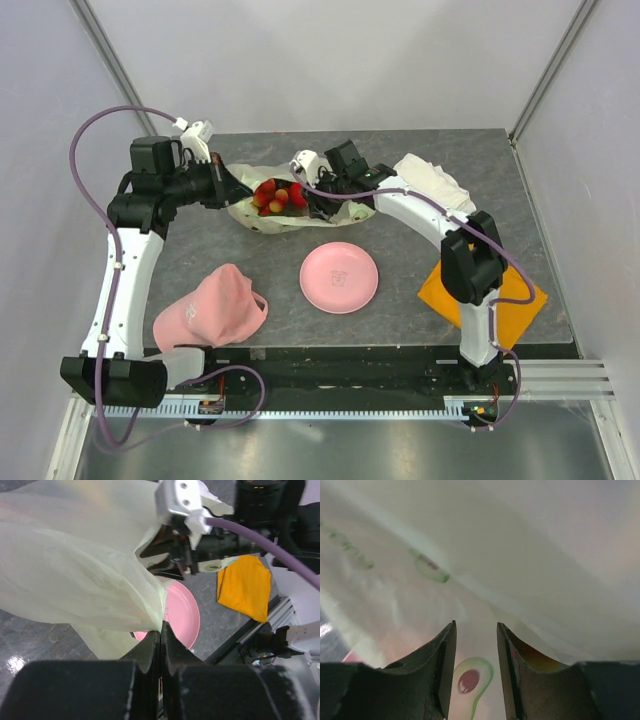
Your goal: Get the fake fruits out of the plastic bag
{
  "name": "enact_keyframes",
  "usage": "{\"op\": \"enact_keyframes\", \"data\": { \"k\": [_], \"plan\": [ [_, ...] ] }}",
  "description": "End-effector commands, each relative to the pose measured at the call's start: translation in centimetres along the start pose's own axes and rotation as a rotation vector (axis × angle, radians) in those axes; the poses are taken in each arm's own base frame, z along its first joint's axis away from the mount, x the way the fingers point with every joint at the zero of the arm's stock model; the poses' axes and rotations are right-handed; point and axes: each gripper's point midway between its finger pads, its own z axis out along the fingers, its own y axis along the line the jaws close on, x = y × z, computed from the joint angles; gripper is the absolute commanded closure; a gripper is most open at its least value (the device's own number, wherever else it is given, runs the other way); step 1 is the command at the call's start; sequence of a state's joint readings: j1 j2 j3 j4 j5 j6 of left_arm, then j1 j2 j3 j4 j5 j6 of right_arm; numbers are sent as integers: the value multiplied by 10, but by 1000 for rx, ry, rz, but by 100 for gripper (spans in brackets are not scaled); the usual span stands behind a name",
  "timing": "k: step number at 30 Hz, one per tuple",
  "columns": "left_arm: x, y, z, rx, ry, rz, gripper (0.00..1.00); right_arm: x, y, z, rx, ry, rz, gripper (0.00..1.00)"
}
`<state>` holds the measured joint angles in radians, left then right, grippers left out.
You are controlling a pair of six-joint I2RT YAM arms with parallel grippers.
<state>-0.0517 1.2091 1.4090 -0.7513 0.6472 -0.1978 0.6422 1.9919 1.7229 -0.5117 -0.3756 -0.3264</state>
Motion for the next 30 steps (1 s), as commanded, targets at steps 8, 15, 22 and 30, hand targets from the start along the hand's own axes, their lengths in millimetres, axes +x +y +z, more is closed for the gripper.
{"op": "enact_keyframes", "data": {
  "k": [8,15,22,30],
  "plan": [
    [23,26,-9,-59,-1,-89,98,-37,-114,-9,598,-80,57,38],
    [19,33,-18,-106,-12,73,98,28,-117,-51,643,70,24,36],
    [75,18,-39,-62,99,96,98,59,-36,-84,470,78,37,34],
    [117,28,-53,-129,164,139,98,74,-11,-83,400,100,20,32]
  ]
}}
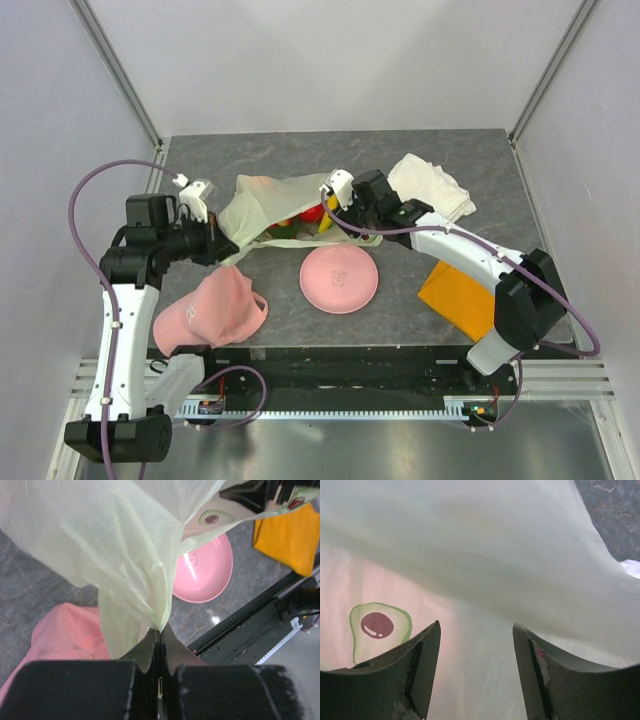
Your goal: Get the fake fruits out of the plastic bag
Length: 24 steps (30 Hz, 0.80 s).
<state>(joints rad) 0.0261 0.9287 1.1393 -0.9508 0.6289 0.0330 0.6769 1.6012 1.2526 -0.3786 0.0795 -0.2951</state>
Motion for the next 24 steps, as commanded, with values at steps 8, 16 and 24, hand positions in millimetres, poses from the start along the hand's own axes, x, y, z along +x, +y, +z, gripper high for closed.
{"op": "enact_keyframes", "data": {
  "k": [8,16,24],
  "plan": [
    [26,16,-13,-81,92,163,98,38,28,-6,-109,85,18,30],
    [25,25,-3,-74,101,205,98,24,36,-5,-156,46,17,29],
    [-30,4,12,57,-35,126,98,-40,16,23,-105,-52,36,28]
  ]
}}
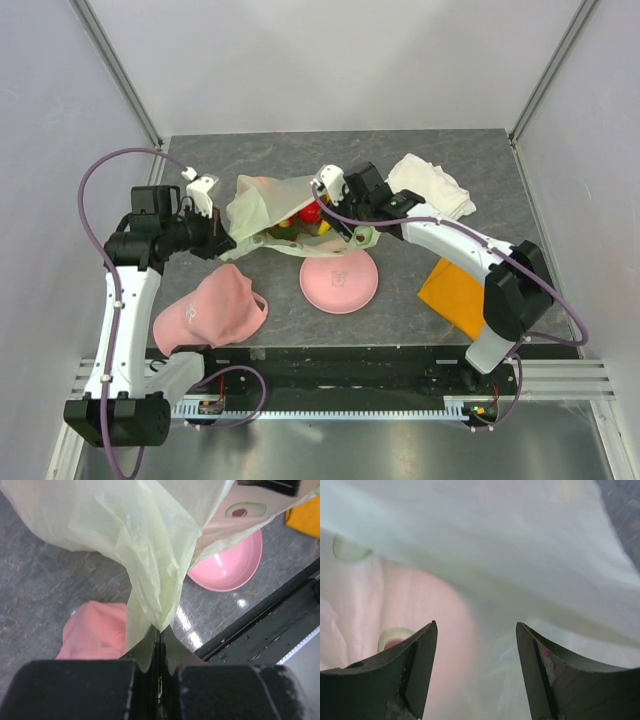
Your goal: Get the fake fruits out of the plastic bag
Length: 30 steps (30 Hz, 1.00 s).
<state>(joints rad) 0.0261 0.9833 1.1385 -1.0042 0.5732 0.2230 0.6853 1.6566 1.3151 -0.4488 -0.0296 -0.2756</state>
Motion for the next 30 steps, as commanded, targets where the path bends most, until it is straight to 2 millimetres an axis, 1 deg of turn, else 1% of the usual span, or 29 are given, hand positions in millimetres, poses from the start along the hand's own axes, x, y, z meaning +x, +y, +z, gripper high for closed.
{"op": "enact_keyframes", "data": {
  "k": [1,2,3,4,5,6,8,9,11,13,14,15,16,17,18,19,20,21,22,23,25,26,28,30],
  "plan": [
    [-53,-11,7,113,-135,-23,99,-41,-12,18,29,-80,26,28],
    [-57,-13,9,131,-136,-66,98,-42,-16,23,45,-76,50,28],
    [-62,-13,11,139,-142,-79,98,-45,-20,34,48,-69,73,28],
    [-65,-13,13,152,-143,-96,98,-47,-23,39,52,-69,94,29],
    [-71,-13,17,169,-153,-110,98,-45,-35,44,87,-61,124,29],
    [-75,-12,18,171,-164,-100,98,-46,-41,53,106,-57,171,30],
    [-83,-13,20,187,-180,-134,98,-44,-55,62,131,-52,221,30],
    [-85,-13,21,192,-183,-137,98,-43,-61,70,153,-46,251,30],
    [-86,-13,23,197,-182,-135,98,-43,-73,77,178,-49,281,31],
    [-84,-10,25,192,-175,-140,98,-44,-85,89,207,-48,304,32],
    [-81,-10,28,194,-165,-144,98,-36,-88,99,212,-27,310,32],
    [-80,-9,29,195,-161,-143,98,-42,-93,103,218,-39,314,33],
    [-79,-9,30,196,-156,-147,99,-42,-97,107,214,-41,325,33],
    [-77,-8,32,196,-150,-152,98,-36,-96,119,202,-27,332,33],
    [-76,-8,34,201,-143,-155,98,-43,-100,121,196,-45,338,33],
    [-76,-8,36,203,-138,-159,98,-45,-99,125,173,-57,350,34],
    [-76,-7,36,202,-138,-158,98,-40,-98,134,159,-46,354,34],
    [-75,-5,39,199,-130,-166,98,-47,-98,137,150,-62,352,35],
    [-75,-4,40,194,-127,-166,98,-47,-97,141,144,-63,353,36],
    [-74,-3,41,194,-122,-168,98,-46,-97,149,141,-59,353,37],
    [-72,-1,44,189,-112,-172,98,-44,-97,155,140,-54,354,39],
    [-72,0,45,188,-107,-175,98,-42,-92,161,110,-51,355,40],
    [-70,2,48,186,-96,-177,98,-39,-88,165,93,-43,357,40],
    [-69,4,50,182,-88,-181,98,-30,-85,172,79,-18,362,38]
  ]
}}
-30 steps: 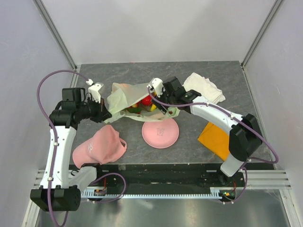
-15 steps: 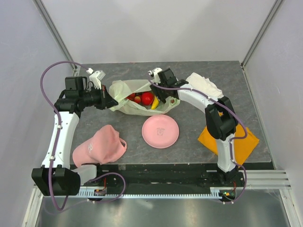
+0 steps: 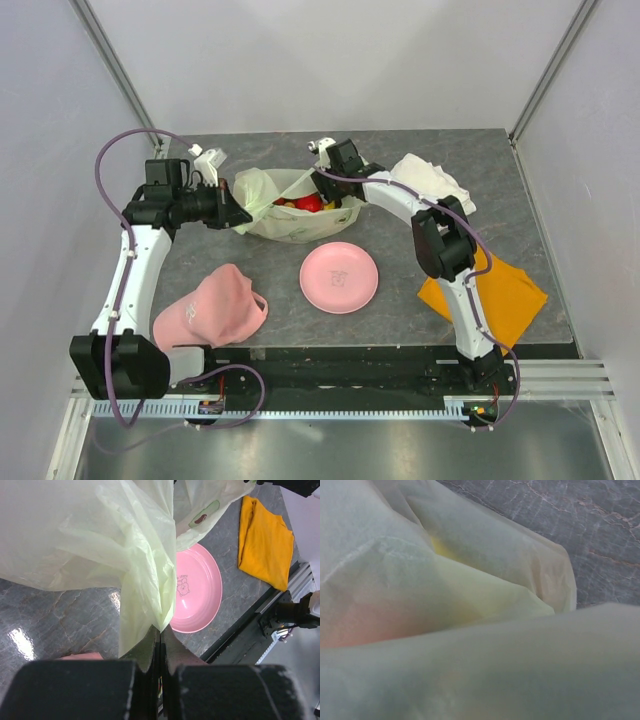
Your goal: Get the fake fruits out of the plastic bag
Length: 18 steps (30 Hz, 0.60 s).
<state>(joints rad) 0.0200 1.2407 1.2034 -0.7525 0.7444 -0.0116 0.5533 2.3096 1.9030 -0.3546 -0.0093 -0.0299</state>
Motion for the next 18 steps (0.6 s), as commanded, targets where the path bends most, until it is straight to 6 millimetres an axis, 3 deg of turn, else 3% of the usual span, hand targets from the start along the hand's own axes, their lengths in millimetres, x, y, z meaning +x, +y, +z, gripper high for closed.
{"op": "enact_keyframes", "data": {
  "k": [1,3,4,5,6,9,11,12,14,15,17,18],
  "plan": [
    [-13,-3,1,11,-21,13,98,6,5,13,-37,17,24,38],
    [-14,-1,1,7,-20,13,98,12,4,15,-37,35,21,43],
    [-15,-1,2,5,-19,12,98,11,4,13,-42,34,18,49],
    [-16,-1,2,5,-20,14,98,9,6,10,-69,32,6,62],
    [-16,0,2,2,-18,16,98,6,6,4,-76,29,1,66],
    [-16,4,4,-4,-15,15,98,-20,11,-33,-110,-31,-32,72],
    [-17,5,6,-3,-20,16,99,-42,15,-70,-140,-82,-42,72],
    [-19,3,6,5,-25,19,98,-58,22,-100,-178,-124,-53,72],
    [-23,0,6,14,-38,29,98,-54,31,-122,-224,-129,-62,71],
    [-25,-1,5,20,-46,36,98,-63,38,-147,-259,-163,-73,71],
    [-30,-3,4,25,-60,51,98,-52,45,-162,-298,-150,-80,71],
    [-34,-6,4,29,-69,53,98,-53,53,-180,-346,-168,-101,70]
  ]
}}
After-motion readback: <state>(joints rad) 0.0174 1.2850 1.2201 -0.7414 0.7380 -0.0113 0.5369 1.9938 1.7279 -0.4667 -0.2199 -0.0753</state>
